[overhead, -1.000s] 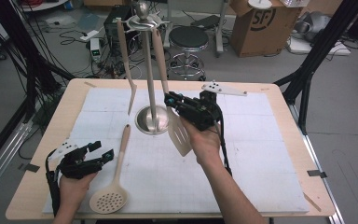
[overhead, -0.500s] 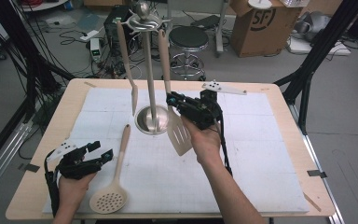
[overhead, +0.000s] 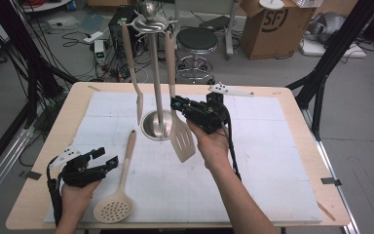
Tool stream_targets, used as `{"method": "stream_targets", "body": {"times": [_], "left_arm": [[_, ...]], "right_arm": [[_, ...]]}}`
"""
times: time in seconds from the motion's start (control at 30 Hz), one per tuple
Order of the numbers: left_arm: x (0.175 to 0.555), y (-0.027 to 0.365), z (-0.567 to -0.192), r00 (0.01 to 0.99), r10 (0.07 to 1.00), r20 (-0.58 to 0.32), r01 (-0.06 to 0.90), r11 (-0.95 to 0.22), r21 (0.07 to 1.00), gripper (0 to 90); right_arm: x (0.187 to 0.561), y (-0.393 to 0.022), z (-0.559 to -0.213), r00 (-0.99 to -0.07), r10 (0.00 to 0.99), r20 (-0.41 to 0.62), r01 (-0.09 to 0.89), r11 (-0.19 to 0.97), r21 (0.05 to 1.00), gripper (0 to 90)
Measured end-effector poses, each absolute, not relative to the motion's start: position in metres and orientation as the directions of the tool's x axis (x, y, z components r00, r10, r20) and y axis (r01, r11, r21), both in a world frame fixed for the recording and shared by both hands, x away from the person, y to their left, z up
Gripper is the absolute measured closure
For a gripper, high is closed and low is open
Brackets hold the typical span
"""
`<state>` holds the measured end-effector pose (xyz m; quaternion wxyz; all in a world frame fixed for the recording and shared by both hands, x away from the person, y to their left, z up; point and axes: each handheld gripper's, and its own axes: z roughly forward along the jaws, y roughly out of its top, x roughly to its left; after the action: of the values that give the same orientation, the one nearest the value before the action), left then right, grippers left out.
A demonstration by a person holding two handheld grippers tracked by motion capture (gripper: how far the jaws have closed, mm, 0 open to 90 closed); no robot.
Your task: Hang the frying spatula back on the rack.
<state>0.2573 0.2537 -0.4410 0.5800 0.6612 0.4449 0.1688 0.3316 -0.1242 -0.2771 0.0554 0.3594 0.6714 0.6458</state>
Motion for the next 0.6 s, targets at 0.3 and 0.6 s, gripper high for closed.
{"method": "stream_targets", "body": {"times": [0.3,0.6], "left_arm": [[0.2569,0.2537,-0.4406,0.546,0.785,-0.294,0.391,0.072,0.918,26.0],[0.2573,0.2543,-0.4411,0.545,0.785,-0.294,0.392,0.072,0.917,26.0]], "right_arm": [[0.3342,-0.1232,-0.2781,-0.733,0.573,0.368,0.392,-0.086,0.916,76.9],[0.3381,-0.1214,-0.2805,-0.731,0.570,0.376,0.400,-0.089,0.912,76.0]]}}
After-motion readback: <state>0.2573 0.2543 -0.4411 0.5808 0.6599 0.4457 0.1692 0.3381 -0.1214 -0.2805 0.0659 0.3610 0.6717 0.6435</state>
